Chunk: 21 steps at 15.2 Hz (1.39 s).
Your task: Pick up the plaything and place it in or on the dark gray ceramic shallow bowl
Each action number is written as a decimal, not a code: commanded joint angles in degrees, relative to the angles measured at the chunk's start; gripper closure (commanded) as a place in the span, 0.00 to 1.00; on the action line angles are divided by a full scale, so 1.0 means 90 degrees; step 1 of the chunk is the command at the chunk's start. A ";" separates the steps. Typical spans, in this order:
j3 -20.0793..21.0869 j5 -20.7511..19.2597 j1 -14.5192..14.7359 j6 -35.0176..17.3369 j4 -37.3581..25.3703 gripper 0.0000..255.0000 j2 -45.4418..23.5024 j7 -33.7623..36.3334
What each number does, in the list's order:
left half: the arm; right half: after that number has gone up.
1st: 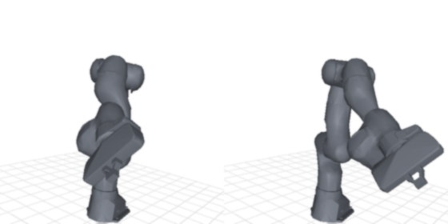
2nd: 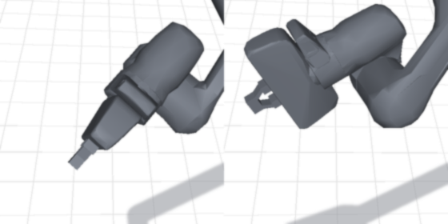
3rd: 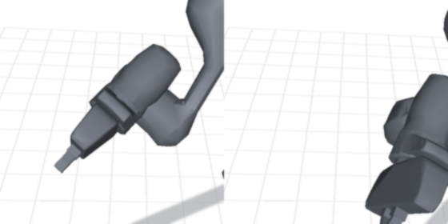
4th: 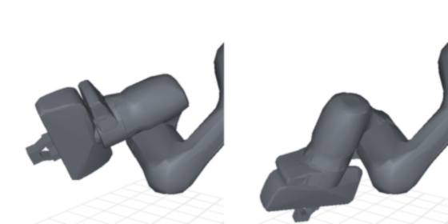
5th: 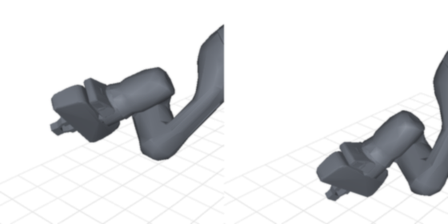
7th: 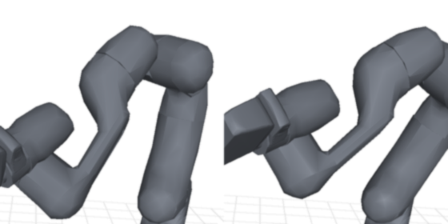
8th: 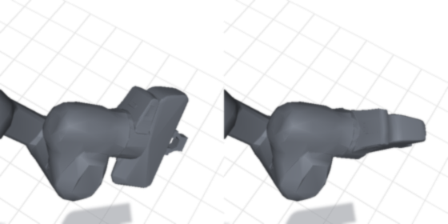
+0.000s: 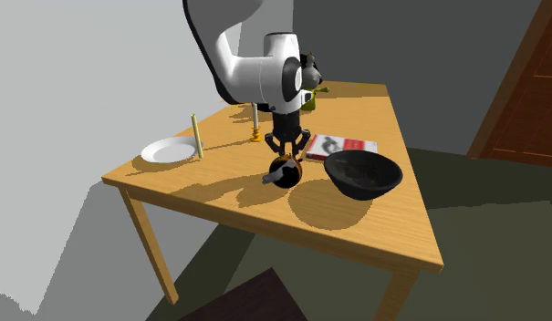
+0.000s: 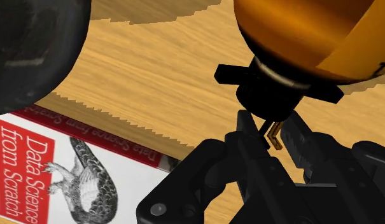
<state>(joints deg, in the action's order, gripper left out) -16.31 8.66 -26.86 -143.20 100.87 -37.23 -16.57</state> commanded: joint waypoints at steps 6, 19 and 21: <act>-0.0108 -0.0118 0.0077 0.0399 0.0006 1.00 0.0412 0.0046; -0.0266 -0.0335 0.0191 0.1221 -0.0183 1.00 0.1060 0.0134; -0.0285 -0.0366 0.0205 0.1355 -0.0234 1.00 0.1146 0.0146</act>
<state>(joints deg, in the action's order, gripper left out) -18.74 5.59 -25.16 -131.64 98.75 -27.60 -15.35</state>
